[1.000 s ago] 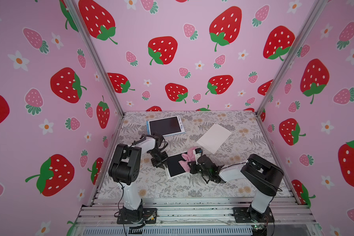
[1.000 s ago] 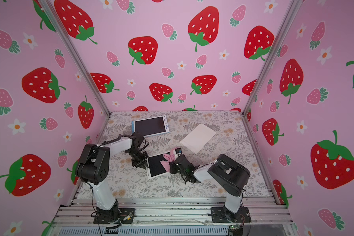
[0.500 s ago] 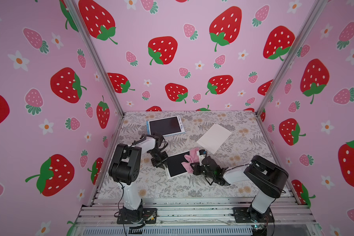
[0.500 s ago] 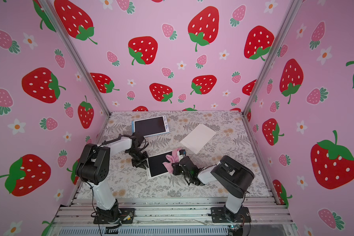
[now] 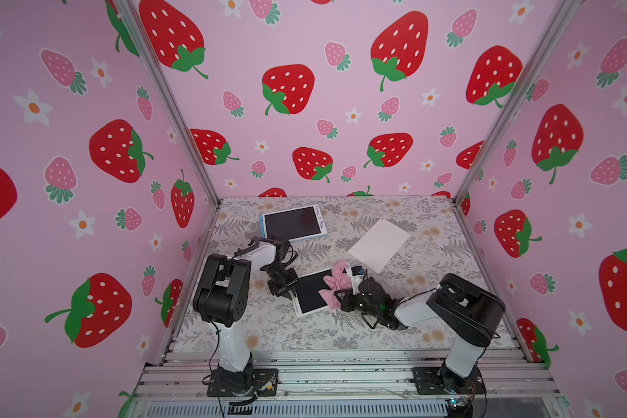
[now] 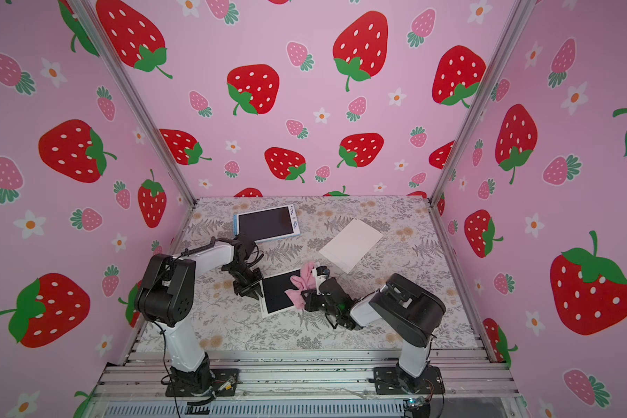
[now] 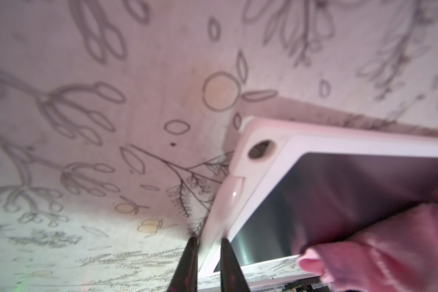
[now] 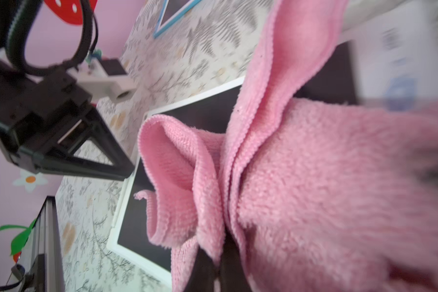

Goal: Wipe the drawing tablet
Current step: Wipe the dirt from the drawing tablet.

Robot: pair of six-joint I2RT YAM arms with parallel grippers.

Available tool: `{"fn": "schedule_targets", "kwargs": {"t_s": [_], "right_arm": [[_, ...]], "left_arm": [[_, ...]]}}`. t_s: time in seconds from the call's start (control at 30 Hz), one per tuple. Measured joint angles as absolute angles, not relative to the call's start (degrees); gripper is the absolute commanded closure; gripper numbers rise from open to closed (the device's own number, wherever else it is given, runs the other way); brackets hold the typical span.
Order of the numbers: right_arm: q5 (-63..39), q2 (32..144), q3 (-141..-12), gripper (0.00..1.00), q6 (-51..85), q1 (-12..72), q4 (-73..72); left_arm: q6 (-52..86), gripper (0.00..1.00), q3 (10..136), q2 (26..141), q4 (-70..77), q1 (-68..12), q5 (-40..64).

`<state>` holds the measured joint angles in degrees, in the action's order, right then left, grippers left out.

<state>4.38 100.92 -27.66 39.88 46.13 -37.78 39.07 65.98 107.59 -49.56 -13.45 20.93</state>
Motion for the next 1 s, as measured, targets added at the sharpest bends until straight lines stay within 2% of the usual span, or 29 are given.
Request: {"fn": "schedule_targets", "kwargs": {"t_s": [0.1,0.2,0.3,0.37,0.47,0.6,0.7,0.8,0.93,1.0], "right_arm": [[2.94,99.11,-26.46,1.00,39.38,44.12,-37.34],[4.58,101.36,-32.62,1.00,38.50,50.68,-34.50],[3.97,109.03,-42.59,1.00,37.76,57.95,-32.08],[3.20,112.01,-45.98,1.00,37.67,59.70,-31.68],[0.60,111.57,-43.22,1.00,38.68,56.75,-33.10],[-0.62,105.89,-35.79,1.00,40.34,45.45,-33.89],[-0.49,104.31,-33.87,1.00,41.01,41.56,-34.28],[1.63,106.37,-37.63,1.00,40.60,46.57,-34.02],[2.02,113.86,-48.84,1.00,39.05,55.29,-31.46],[1.63,115.66,-50.37,1.00,38.92,56.69,-31.00]], "left_arm": [[39.09,0.84,65.95,107.57,-49.56,-13.52,20.88],[39.16,0.84,65.91,107.55,-49.47,-13.52,20.97],[39.20,0.84,65.78,107.48,-49.32,-13.50,21.06],[39.13,0.84,65.76,107.42,-49.28,-13.50,21.02],[39.03,0.84,65.76,107.42,-49.28,-13.50,21.02],[39.03,0.84,65.76,107.42,-49.28,-13.50,21.02],[39.03,0.84,65.78,107.42,-49.28,-13.50,20.99],[39.03,0.84,65.84,107.48,-49.32,-13.50,21.02],[39.03,0.84,65.98,107.61,-49.50,-13.50,21.02],[39.03,0.84,66.00,107.63,-49.52,-13.50,21.02]]}}
